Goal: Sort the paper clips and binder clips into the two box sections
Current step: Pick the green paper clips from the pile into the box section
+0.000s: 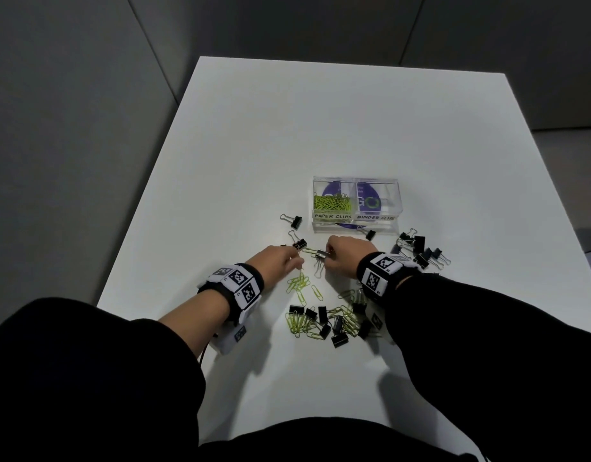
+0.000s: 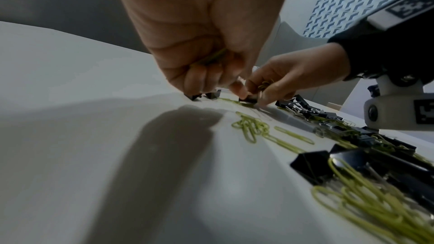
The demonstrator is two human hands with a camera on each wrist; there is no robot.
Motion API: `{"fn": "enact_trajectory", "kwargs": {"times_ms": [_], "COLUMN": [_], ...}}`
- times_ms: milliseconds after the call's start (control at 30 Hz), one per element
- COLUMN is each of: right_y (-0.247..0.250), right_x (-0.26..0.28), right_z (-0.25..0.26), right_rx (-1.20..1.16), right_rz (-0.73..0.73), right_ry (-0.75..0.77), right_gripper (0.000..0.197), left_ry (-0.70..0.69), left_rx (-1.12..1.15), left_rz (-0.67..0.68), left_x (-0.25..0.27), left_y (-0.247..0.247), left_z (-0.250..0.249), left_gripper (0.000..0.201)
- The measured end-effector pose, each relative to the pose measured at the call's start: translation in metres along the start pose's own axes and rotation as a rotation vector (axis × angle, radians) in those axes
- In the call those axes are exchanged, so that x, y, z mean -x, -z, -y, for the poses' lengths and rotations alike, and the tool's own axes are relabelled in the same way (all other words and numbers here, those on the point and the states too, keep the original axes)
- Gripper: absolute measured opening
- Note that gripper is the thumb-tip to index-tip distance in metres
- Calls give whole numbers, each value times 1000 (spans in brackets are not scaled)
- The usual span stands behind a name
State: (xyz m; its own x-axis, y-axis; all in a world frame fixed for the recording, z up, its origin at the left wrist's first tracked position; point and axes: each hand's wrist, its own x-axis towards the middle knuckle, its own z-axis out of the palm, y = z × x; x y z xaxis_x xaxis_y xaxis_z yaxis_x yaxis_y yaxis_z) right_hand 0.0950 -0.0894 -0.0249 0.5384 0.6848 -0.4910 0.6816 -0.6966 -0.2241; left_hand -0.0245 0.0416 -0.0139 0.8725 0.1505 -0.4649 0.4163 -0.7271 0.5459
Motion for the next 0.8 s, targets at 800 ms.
{"fn": "enact_trajectory", "kwargs": {"times_ms": [800], "right_y": [-2], "right_x": [-9], "right_z": [16], "right_rx": [-73], "right_rz": [43], "right_ry": [-43], "right_gripper": [22], "left_ry": [-11], "left_rx": [-642], "left_rz": [-7], "left_x": [-46], "left_y": [4], "left_z": [-22], "left_gripper": [31]}}
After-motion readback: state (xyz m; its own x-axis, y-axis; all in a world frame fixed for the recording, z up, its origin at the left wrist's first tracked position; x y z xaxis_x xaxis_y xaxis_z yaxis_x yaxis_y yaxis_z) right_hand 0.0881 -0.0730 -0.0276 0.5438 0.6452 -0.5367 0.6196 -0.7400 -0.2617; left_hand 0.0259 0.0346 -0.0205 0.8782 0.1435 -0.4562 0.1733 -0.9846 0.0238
